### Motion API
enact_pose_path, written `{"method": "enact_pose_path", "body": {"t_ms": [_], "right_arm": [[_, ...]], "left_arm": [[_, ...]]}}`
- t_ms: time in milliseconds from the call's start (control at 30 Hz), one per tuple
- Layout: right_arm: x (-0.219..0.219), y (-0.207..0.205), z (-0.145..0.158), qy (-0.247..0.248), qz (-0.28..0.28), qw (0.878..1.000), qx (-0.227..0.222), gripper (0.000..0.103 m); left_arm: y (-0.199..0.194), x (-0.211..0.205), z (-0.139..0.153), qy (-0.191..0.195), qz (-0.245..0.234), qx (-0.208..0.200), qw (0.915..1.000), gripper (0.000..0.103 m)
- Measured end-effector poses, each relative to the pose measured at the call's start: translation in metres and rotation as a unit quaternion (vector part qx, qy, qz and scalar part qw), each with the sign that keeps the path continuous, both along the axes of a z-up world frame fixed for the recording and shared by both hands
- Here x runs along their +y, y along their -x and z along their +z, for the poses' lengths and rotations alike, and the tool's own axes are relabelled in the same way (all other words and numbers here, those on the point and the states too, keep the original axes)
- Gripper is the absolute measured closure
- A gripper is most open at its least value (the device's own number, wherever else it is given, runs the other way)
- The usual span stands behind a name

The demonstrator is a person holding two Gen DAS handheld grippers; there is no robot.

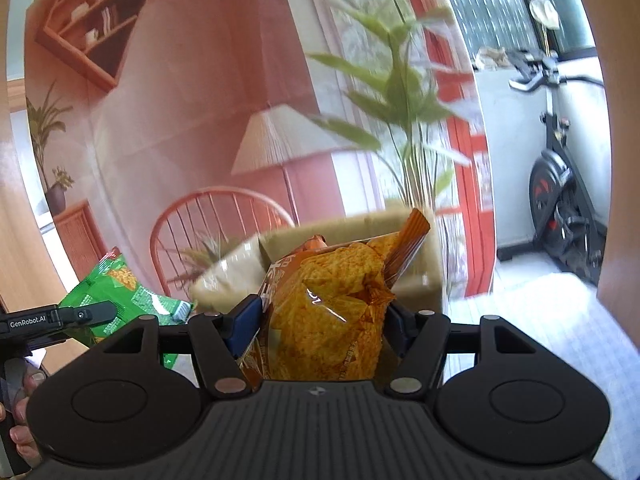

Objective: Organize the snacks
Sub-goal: 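Lift both bags over the box and open both tools to drop them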

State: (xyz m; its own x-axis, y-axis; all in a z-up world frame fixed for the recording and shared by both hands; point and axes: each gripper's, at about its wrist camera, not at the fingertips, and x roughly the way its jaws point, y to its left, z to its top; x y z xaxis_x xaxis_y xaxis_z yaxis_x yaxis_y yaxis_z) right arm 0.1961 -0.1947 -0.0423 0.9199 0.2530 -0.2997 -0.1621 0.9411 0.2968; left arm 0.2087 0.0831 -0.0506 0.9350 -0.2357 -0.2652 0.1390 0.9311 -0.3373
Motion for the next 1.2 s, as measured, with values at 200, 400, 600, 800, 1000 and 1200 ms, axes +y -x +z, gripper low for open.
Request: {"method": "enact_pose_path", "body": {"t_ms": [200,400,600,800,1000,1200], "right_arm": [[-0.001,-0.036,0.031,0.031,-0.008,0.999,-0.029,0.037],[0.006,-0.099,0.036,0.077,-0.024,0.996,-0.029,0.038],[0.010,-0.157,0.005,0.108,-0.019,0.994,0.022,0.038],[0.012,-0.182,-0.022,0.113,-0.013,0.992,0.060,0.037],[0.013,-0.192,-0.032,0.108,-0.005,0.991,0.083,0.027],[0.006,-0.176,-0.025,0.095,-0.012,0.993,0.074,0.015]], "left_arm": [[-0.035,-0.020,0.033,-0.016,-0.010,-0.026,0.9995,0.060],[-0.098,-0.040,0.040,-0.046,-0.021,-0.015,0.9986,0.060],[-0.147,-0.047,0.015,-0.063,-0.024,0.030,0.9973,0.060],[-0.174,-0.054,0.001,-0.101,-0.016,0.043,0.9938,0.058],[-0.188,-0.057,-0.004,-0.128,-0.014,0.056,0.9901,0.026],[-0.176,-0.050,0.001,-0.119,-0.021,0.056,0.9911,0.019]]}}
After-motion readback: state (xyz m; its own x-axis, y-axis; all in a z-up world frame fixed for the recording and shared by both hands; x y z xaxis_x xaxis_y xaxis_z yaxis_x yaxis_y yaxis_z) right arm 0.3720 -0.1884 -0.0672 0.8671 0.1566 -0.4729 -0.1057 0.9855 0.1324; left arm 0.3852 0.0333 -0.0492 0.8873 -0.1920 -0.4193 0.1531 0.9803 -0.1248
